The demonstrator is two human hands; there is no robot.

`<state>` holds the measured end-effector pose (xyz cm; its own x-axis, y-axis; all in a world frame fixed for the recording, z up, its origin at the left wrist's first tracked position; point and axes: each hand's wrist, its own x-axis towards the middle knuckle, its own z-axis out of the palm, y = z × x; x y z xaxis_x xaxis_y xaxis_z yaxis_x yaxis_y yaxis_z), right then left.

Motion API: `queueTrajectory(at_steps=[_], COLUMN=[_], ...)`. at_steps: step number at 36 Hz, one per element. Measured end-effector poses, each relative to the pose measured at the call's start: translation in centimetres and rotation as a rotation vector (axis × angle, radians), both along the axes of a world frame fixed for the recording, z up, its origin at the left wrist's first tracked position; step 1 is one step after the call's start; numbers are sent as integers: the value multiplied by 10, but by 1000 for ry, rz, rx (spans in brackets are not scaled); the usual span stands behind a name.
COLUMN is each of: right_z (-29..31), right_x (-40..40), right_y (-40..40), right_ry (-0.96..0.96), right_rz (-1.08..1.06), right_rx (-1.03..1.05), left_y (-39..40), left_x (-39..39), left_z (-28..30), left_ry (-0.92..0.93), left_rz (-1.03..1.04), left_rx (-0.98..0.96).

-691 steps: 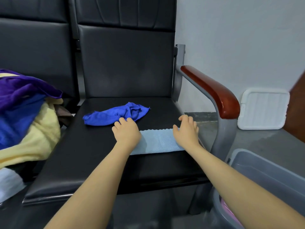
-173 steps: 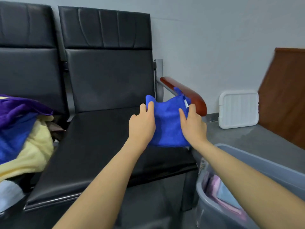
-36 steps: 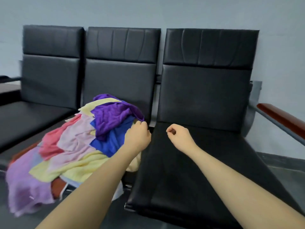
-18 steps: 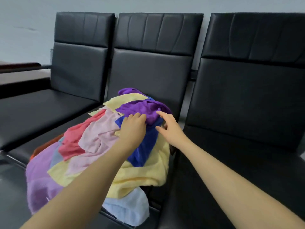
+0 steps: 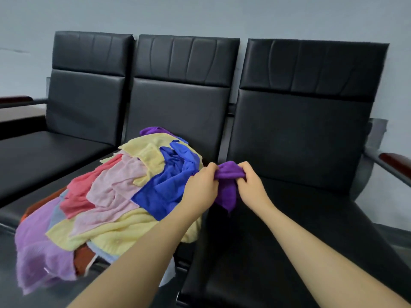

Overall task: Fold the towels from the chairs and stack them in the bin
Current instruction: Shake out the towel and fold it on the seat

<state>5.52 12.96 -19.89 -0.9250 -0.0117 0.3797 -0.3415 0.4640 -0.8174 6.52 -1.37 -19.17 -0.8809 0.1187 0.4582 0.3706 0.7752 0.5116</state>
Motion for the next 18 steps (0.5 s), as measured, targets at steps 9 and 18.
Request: queueTrajectory(at_steps=[9,18], right_z=[5,-8], right_x=[60,104], right_y=[80,156], right_ry=[12,-48], right_rz=[-289,-431], right_rx=[67,165], left_y=[78,132], left_x=[34,56], left_z=[-5,-6], left_ry=[-101,-160], left_rz=[-147,-122], left_rx=[129,485])
